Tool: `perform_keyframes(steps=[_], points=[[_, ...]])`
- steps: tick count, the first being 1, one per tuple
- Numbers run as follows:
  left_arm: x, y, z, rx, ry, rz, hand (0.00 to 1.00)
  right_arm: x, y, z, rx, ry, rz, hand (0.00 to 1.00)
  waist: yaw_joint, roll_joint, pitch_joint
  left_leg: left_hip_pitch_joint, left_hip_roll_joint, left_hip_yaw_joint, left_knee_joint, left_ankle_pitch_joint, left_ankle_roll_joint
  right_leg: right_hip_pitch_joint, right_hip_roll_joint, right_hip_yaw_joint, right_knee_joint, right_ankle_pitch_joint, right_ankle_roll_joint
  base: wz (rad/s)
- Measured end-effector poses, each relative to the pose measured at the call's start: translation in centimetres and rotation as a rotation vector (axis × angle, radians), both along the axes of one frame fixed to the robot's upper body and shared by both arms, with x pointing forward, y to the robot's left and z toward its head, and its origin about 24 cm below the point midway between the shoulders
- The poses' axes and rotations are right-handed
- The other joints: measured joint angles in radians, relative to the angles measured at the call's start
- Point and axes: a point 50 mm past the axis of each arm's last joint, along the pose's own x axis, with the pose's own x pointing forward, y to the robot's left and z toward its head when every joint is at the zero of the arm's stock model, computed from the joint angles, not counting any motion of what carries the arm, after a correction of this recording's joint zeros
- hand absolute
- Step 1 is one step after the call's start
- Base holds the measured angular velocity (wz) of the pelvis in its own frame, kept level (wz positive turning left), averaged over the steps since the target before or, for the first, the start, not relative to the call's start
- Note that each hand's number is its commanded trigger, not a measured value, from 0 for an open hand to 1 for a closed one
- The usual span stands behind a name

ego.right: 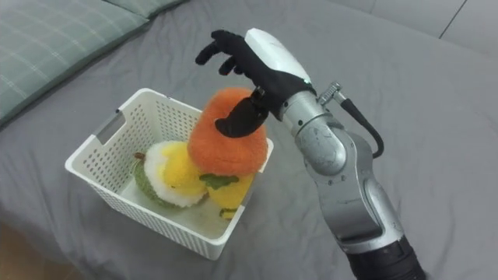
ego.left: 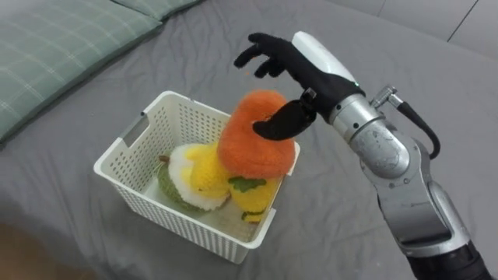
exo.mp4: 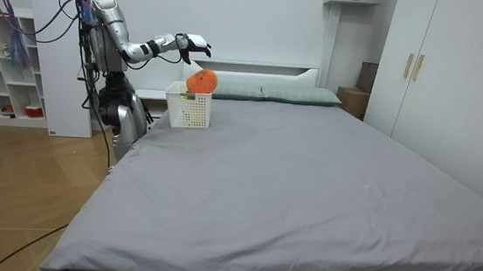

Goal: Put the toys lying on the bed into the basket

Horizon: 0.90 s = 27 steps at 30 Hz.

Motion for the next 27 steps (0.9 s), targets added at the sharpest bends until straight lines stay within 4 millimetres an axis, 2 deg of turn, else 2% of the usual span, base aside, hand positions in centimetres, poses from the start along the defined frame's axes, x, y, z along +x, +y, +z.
perform_keyframes(steps=[11, 19, 27], points=[[0.08, 0.11, 0.05, 0.003, -0.004, 0.006, 0.0, 0.18, -0.19, -0.37, -0.004, 0.01, -0.015, 0.0, 0.011, -0.005, -0.0035, 0.006, 0.002, 0.01, -0.006, 0.0, 0.0, -0.002, 0.001, 0.007, -0.005, 0.0, 0.0, -0.01], [0.47, 0.25, 0.25, 0.018, -0.014, -0.016, 0.0, 0.36, -0.4, -0.77, -0.008, 0.025, -0.027, 0.0, 0.011, -0.026, -0.0081, 0.011, 0.005, 0.024, -0.006, 0.0, 0.0, -0.003, 0.002, 0.022, -0.005, 0.0, 0.0, -0.05], [0.42, 0.28, 0.24, 0.02, -0.013, -0.013, 0.0, 0.38, -0.52, -0.7, 0.027, 0.026, -0.03, 0.0, 0.007, -0.023, -0.0037, 0.017, 0.007, 0.031, -0.009, 0.0, 0.0, -0.001, 0.003, 0.023, -0.004, 0.0, 0.0, -0.02]])
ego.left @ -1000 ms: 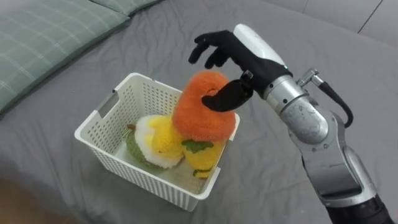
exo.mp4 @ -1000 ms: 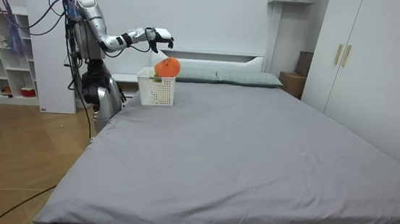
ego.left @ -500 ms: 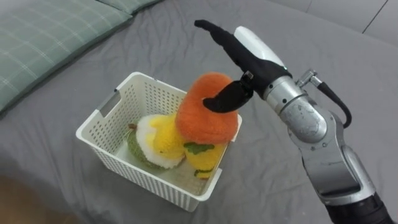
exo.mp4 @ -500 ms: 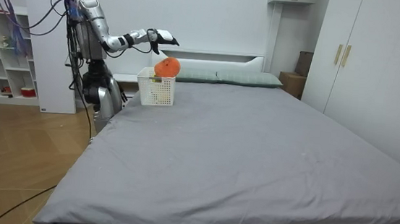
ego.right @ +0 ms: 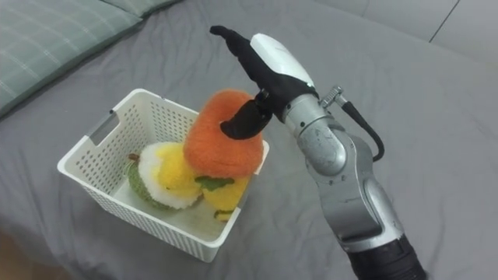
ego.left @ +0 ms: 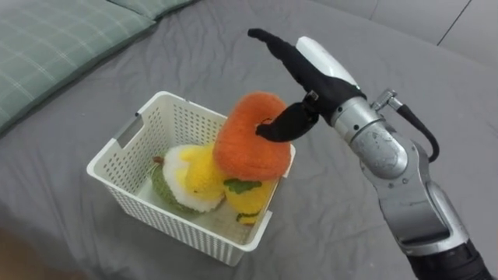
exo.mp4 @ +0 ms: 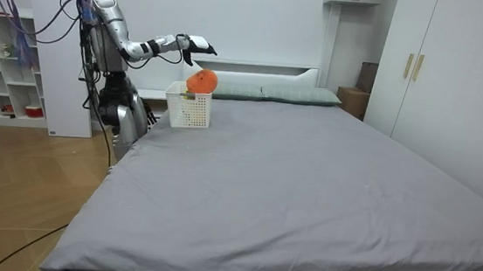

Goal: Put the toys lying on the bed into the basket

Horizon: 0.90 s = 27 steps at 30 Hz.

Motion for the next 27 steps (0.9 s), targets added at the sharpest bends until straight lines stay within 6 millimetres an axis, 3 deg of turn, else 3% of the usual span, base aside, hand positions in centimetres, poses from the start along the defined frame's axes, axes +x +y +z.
perform_keyframes(steps=[5, 9, 14, 19, 23, 27], points=[[-1.3, 0.3, -0.2, 0.023, 0.024, 0.032, 0.0, 0.1, -1.0, 0.3, 0.23, 0.035, -0.007, 0.0, -0.025, 0.002, 0.0013, 0.01, 0.004, 0.018, -0.008, 0.0, 0.0, 0.0, 0.001, 0.008, 0.0, 0.0, 0.0, -0.08], [-2.8, 0.4, -0.6, 0.034, 0.061, 0.066, 0.0, 0.2, -3.4, 0.4, 0.416, 0.012, -0.1, 0.0, -0.067, 0.009, 0.0062, 0.016, 0.006, 0.037, -0.013, -0.002, 0.001, -0.002, 0.001, 0.015, -0.002, 0.001, 0.001, -0.09], [-4.1, 0.2, -0.9, 0.031, 0.097, 0.08, 0.0, -1.3, -6.4, -2.8, 0.62, 0.108, -0.264, 0.0, -0.12, 0.028, 0.0016, 0.023, 0.007, 0.054, -0.017, -0.004, 0.003, -0.002, 0.002, 0.029, -0.002, 0.001, 0.001, -0.12], [-6.6, 0.1, -1.2, 0.029, 0.134, 0.152, 0.0, -2.5, -10.7, -5.0, 0.935, 0.157, -0.489, 0.0, -0.208, 0.077, -0.0204, 0.04, 0.009, 0.085, -0.021, -0.009, 0.006, 0.003, 0.001, 0.042, -0.002, 0.002, 0.003, -0.13], [-7.8, 0.3, -1.1, 0.047, 0.135, 0.19, 0.0, -4.3, -14.2, -6.8, 1.166, 0.139, -0.675, 0.0, -0.24, 0.083, -0.0194, 0.061, 0.017, 0.104, -0.03, -0.017, 0.003, 0.02, 0.007, 0.057, -0.002, 0.002, 0.003, -0.17], [-9.1, 0.7, -1.1, 0.07, 0.162, 0.244, 0.0, -7.8, -17.9, -13.1, 1.448, 0.293, -0.99, 0.0, -0.277, 0.078, -0.0202, 0.062, 0.031, 0.128, -0.008, -0.035, -0.003, 0.02, 0.018, 0.077, 0.002, 0.003, 0.001, -0.17]])
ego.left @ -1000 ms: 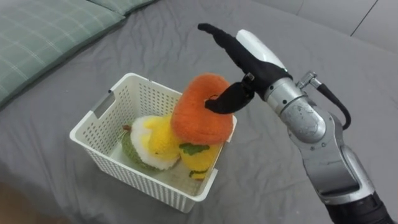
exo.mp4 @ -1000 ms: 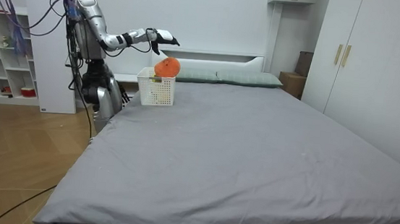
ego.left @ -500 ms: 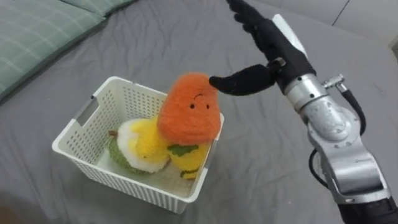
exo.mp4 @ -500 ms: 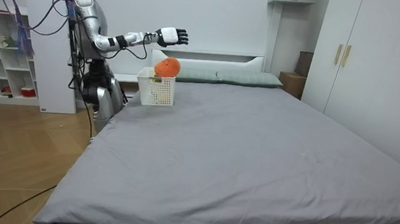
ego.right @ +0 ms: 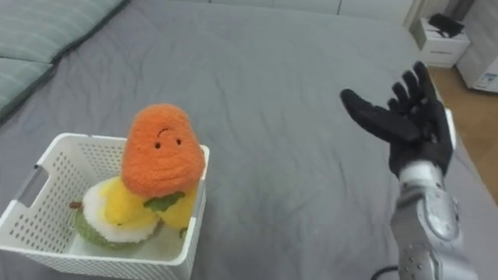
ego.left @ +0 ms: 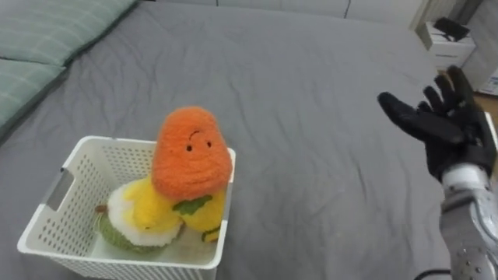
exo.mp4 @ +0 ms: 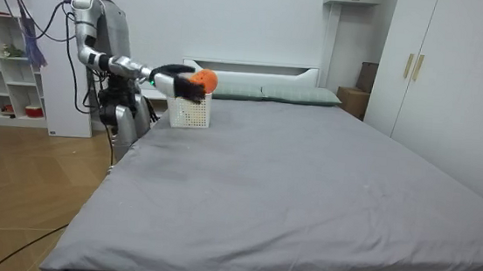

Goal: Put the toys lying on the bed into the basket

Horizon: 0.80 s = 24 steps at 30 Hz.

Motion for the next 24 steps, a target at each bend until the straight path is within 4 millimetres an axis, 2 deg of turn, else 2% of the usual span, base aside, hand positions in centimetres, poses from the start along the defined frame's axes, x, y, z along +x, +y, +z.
perform_keyframes(steps=[1, 2, 4, 5, 7, 8, 10, 11, 13, 16, 18, 20, 24], points=[[-0.1, -0.2, 0.0, 0.001, 0.001, 0.005, 0.0, -1.8, -1.0, -2.2, 0.109, 0.065, -0.085, 0.0, -0.003, -0.006, -0.0034, 0.0, 0.001, 0.009, 0.0, -0.002, 0.0, -0.004, 0.001, 0.013, -0.001, 0.0, -0.001, -0.2], [-0.2, -0.2, 0.0, 0.001, 0.004, 0.002, 0.0, -2.8, -1.3, -3.3, 0.168, 0.092, -0.132, 0.0, -0.008, -0.004, -0.0027, 0.0, 0.001, 0.008, 0.0, -0.004, 0.001, -0.002, 0.001, 0.013, -0.003, 0.0, -0.001, -0.09], [-1.2, 0.1, 0.0, 0.014, 0.025, 0.029, 0.0, -7.6, -2.3, -7.9, 0.334, 0.254, -0.313, 0.0, -0.025, -0.003, -0.0002, 0.013, 0.002, 0.013, -0.003, -0.007, 0.0, 0.007, 0.003, 0.015, -0.003, 0.0, -0.001, -0.05], [-1.4, 0.2, 0.0, 0.018, 0.029, 0.04, 0.0, -9.0, -2.3, -9.0, 0.365, 0.3, -0.361, 0.0, -0.025, -0.004, 0.0, 0.016, 0.004, 0.015, -0.003, -0.01, -0.001, 0.008, 0.005, 0.018, -0.002, 0.0, -0.001, -0.15], [-2.1, 0.3, 0.1, 0.039, 0.06, 0.042, 0.0, -14.6, -1.6, -12.5, 0.44, 0.499, -0.495, 0.0, -0.052, 0.003, 0.0009, 0.023, 0.008, 0.014, -0.002, -0.015, -0.003, 0.015, 0.008, 0.02, -0.004, 0.0, -0.001, -0.06], [-2.2, 0.3, 0.1, 0.041, 0.063, 0.034, 0.0, -16.1, -1.4, -13.2, 0.454, 0.547, -0.524, 0.0, -0.055, 0.005, 0.0011, 0.025, 0.008, 0.015, -0.002, -0.015, -0.004, 0.016, 0.009, 0.021, -0.004, 0.0, -0.001, 0.0], [-2.4, 0.5, 0.0, 0.047, 0.078, 0.032, 0.0, -21.3, 0.0, -14.8, 0.475, 0.726, -0.581, 0.0, -0.062, 0.009, 0.0026, 0.028, 0.009, 0.018, -0.003, -0.018, -0.007, 0.015, 0.012, 0.037, -0.003, -0.004, -0.004, -0.11], [-2.5, 0.5, 0.0, 0.048, 0.083, 0.034, 0.0, -22.3, 0.4, -15.0, 0.476, 0.768, -0.583, 0.0, -0.064, 0.009, 0.0026, 0.03, 0.01, 0.022, -0.003, -0.019, -0.008, 0.015, 0.013, 0.041, -0.002, -0.006, -0.006, -0.21], [-2.7, 0.5, 0.0, 0.045, 0.091, 0.051, 0.0, -26.0, 1.8, -15.5, 0.473, 0.931, -0.578, 0.0, -0.077, 0.005, 0.0022, 0.033, 0.011, 0.03, -0.002, -0.022, -0.013, 0.014, 0.015, 0.05, -0.002, -0.011, -0.011, -0.16], [-2.6, 0.4, 0.0, 0.041, 0.097, 0.052, 0.0, -29.2, 3.2, -15.5, 0.481, 1.101, -0.53, 0.0, -0.085, 0.0, -0.0004, 0.035, 0.013, 0.037, 0.0, -0.023, -0.017, 0.006, 0.015, 0.051, -0.002, -0.016, -0.012, -0.07], [-2.6, 0.5, 0.0, 0.041, 0.107, 0.055, 0.0, -29.9, 3.7, -15.5, 0.461, 1.199, -0.438, 0.0, -0.086, -0.009, -0.0052, 0.038, 0.013, 0.042, -0.001, -0.022, -0.018, 0.002, 0.015, 0.056, 0.003, -0.023, -0.014, -0.08], [-2.8, 0.5, -0.1, 0.039, 0.122, 0.057, 0.0, -30.1, 4.0, -15.6, 0.42, 1.278, -0.318, 0.0, -0.084, -0.014, -0.0051, 0.046, 0.013, 0.048, -0.001, -0.022, -0.017, 0.002, 0.015, 0.062, 0.014, -0.025, -0.014, -0.09], [-2.6, 0.4, -0.2, 0.035, 0.154, 0.046, 0.0, -28.6, 4.2, -15.9, 0.254, 1.43, 0.054, 0.0, -0.078, -0.015, -0.0051, 0.048, 0.014, 0.05, -0.003, -0.021, -0.015, 0.001, 0.014, 0.064, 0.015, -0.024, -0.013, -0.03]])
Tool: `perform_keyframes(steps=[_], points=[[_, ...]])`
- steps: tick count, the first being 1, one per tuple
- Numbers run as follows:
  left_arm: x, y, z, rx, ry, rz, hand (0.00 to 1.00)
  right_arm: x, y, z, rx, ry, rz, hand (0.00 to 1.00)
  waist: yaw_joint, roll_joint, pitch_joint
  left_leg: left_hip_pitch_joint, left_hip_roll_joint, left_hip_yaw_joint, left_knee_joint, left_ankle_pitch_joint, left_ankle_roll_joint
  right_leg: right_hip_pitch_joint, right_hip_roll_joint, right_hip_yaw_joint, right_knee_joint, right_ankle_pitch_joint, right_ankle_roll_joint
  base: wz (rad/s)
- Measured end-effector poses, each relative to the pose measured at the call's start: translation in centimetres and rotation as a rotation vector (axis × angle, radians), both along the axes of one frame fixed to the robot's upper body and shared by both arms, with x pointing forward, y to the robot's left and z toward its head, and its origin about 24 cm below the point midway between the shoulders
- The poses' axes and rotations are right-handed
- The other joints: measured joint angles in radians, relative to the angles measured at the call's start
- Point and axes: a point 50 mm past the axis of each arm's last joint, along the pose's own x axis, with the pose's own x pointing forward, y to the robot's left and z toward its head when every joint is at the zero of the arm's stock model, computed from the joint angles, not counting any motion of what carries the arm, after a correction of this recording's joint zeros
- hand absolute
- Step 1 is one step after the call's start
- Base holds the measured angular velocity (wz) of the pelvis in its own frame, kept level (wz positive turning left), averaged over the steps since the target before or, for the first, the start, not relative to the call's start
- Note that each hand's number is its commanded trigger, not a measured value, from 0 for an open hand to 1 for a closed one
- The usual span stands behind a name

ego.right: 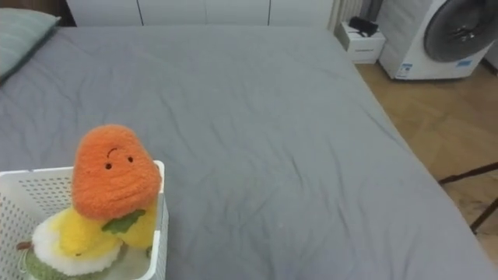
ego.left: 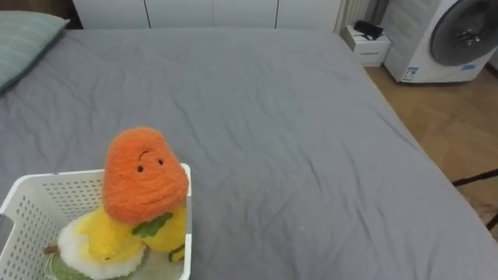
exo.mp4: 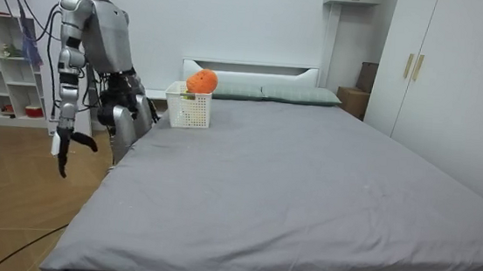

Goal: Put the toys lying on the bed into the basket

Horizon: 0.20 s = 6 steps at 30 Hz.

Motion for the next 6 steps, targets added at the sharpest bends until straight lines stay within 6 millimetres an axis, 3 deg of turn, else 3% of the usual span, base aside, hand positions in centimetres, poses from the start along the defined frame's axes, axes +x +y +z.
perform_keyframes(steps=[3, 6], points=[[0.3, -0.3, -0.1, -0.006, 0.018, -0.028, 0.0, 1.7, 0.0, -0.3, 0.056, 0.047, 0.266, 0.0, 0.006, 0.008, 0.0004, 0.0, 0.002, 0.002, 0.0, 0.001, 0.001, 0.0, 0.002, 0.0, 0.0, 0.001, -0.001, 0.0], [1.0, -0.8, -0.3, -0.017, 0.007, -0.034, 0.0, 4.0, -0.1, -0.5, 0.069, 0.038, 0.424, 0.0, 0.021, 0.014, 0.0019, 0.0, 0.003, 0.002, -0.002, 0.001, 0.0, 0.002, 0.003, -0.003, 0.003, 0.002, -0.003, 0.0]])
